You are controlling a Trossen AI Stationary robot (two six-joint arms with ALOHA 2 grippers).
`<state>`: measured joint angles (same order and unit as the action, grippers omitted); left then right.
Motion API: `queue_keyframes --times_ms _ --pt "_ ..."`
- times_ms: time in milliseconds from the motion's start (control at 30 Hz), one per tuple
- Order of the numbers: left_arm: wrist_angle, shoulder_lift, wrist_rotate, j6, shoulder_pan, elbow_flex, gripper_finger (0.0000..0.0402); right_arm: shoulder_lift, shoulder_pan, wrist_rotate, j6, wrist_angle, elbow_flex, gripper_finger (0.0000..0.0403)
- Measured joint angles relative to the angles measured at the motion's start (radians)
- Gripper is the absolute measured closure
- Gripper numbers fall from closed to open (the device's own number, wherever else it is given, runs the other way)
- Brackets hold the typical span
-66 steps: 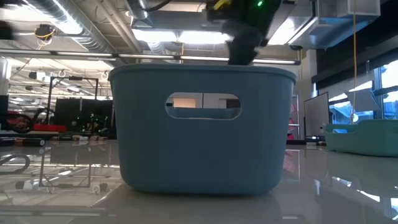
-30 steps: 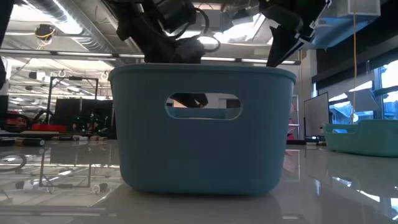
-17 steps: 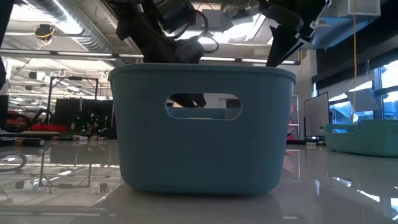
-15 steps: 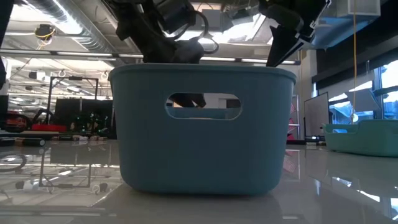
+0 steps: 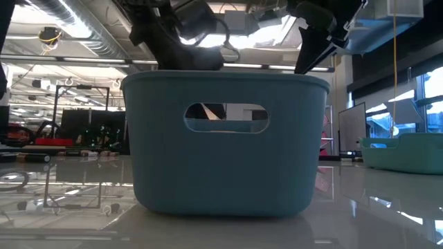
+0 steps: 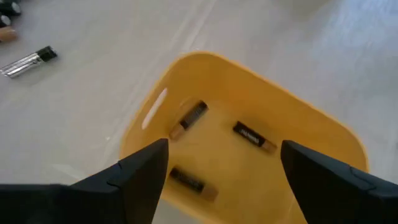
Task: Sort batteries
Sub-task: Put the black battery into the yellow bin
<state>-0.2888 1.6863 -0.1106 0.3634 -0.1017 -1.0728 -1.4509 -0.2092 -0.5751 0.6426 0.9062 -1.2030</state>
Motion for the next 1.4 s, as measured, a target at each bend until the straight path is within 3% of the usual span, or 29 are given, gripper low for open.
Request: queue_keyframes --times_ms 133,300,500,600,800,1033,1233,1400 --pt "-0.151 -0.063 0.001 0.004 0.019 -0.018 0.0102 0.0 0.0 0.001 0.0 -0.012 0.0 0.0323" --pt "-0.478 -0.163 0.064 0.075 0.095 -0.037 0.0102 0.0 0.0 0.009 -0.022 -0.05 0.0 0.0323" --pt "-0.888 -0.207 0.205 0.181 0.308 -0.036 0.0101 0.0 0.0 0.009 -0.068 -0.113 0.0 0.0323" --pt "-0.995 -0.207 0.229 0.253 0.44 -0.024 0.0101 0.0 0.0 0.009 -0.101 -0.156 0.0 0.0323" --pt "-0.986 -0.203 0.302 0.446 0.644 0.027 0.0101 0.0 0.0 0.009 -0.152 -0.216 0.0 0.0323" --pt "-0.978 -0.13 0.369 0.514 0.791 0.118 0.0101 -0.001 0.0 0.01 -0.154 -0.216 0.0 0.0323" --pt "-0.975 -0.012 0.474 0.415 0.839 0.169 0.0101 -0.001 0.0 0.029 -0.154 -0.217 0.0 0.0323" --pt "-0.963 0.084 0.505 0.306 0.846 0.186 0.0101 -0.001 0.0 0.036 -0.154 -0.217 0.0 0.0323"
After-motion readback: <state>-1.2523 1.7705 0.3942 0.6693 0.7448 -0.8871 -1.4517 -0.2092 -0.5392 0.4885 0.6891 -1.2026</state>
